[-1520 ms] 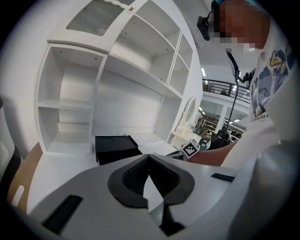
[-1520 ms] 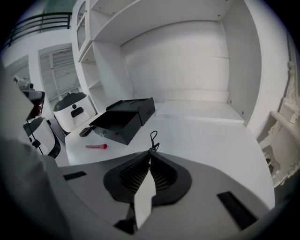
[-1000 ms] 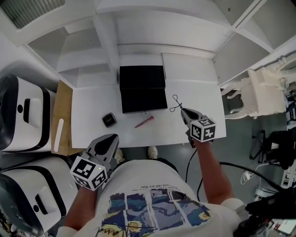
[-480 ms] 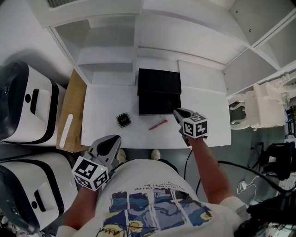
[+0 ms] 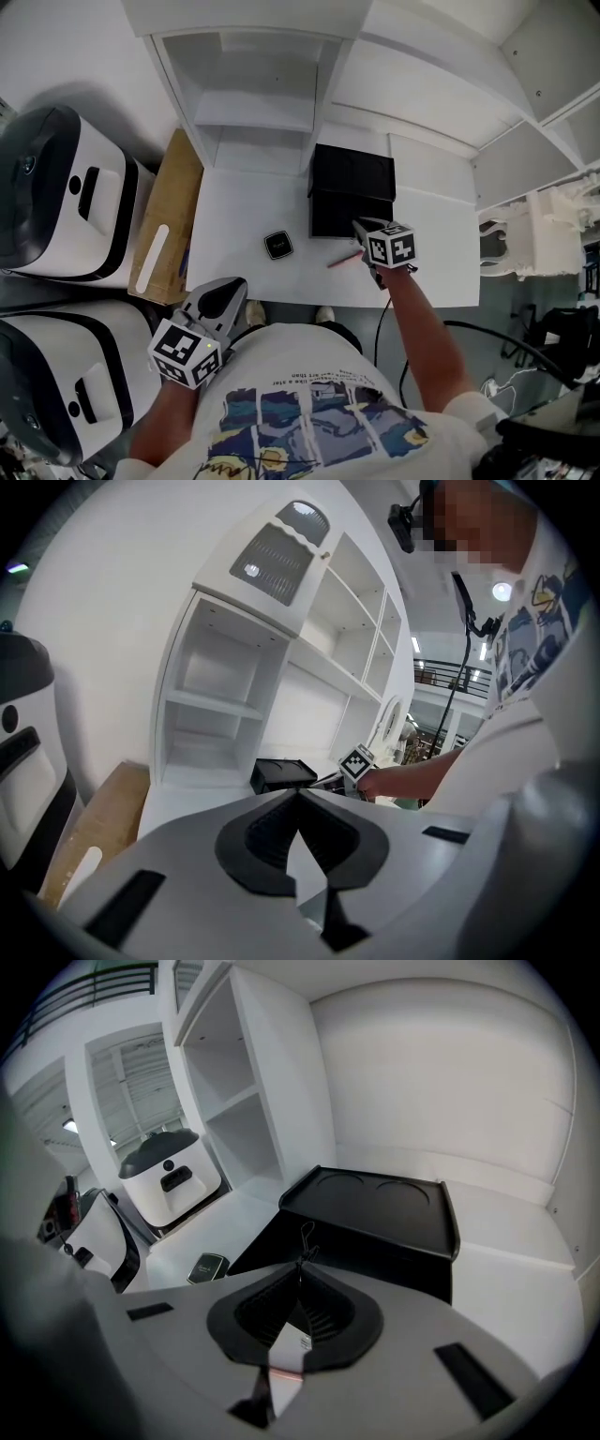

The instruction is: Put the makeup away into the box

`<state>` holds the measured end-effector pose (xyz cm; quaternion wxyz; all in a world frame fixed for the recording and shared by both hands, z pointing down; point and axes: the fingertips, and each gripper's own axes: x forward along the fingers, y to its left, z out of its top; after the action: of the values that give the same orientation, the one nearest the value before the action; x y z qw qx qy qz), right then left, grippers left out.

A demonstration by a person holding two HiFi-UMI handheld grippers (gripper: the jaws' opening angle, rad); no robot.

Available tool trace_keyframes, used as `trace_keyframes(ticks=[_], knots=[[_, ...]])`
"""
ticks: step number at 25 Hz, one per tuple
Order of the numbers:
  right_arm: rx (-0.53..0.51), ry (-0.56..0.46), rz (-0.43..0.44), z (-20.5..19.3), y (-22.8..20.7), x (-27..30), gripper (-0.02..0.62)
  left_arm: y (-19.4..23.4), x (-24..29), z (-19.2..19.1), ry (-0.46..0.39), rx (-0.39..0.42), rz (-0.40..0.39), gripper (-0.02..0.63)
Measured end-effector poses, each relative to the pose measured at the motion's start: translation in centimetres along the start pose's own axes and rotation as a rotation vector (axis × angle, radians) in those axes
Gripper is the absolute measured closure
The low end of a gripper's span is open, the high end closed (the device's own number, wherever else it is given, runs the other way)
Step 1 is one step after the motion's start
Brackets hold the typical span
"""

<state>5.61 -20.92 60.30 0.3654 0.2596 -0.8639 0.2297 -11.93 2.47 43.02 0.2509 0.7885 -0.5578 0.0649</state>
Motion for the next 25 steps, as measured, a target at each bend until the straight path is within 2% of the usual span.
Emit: trace_keyframes(ticks=[13,25], knots=[[0.015,0.101,-0.023,0.2,0.7,5.1,0.561,3.7,-3.3,-0.7,0.007,-0.020,0.023,0.592],[-0.047,0.181,-0.055,-0.2,1.5,6.6,0.561,4.9,-4.3,-1.2,0.010,-0.031,0.019,0.592]])
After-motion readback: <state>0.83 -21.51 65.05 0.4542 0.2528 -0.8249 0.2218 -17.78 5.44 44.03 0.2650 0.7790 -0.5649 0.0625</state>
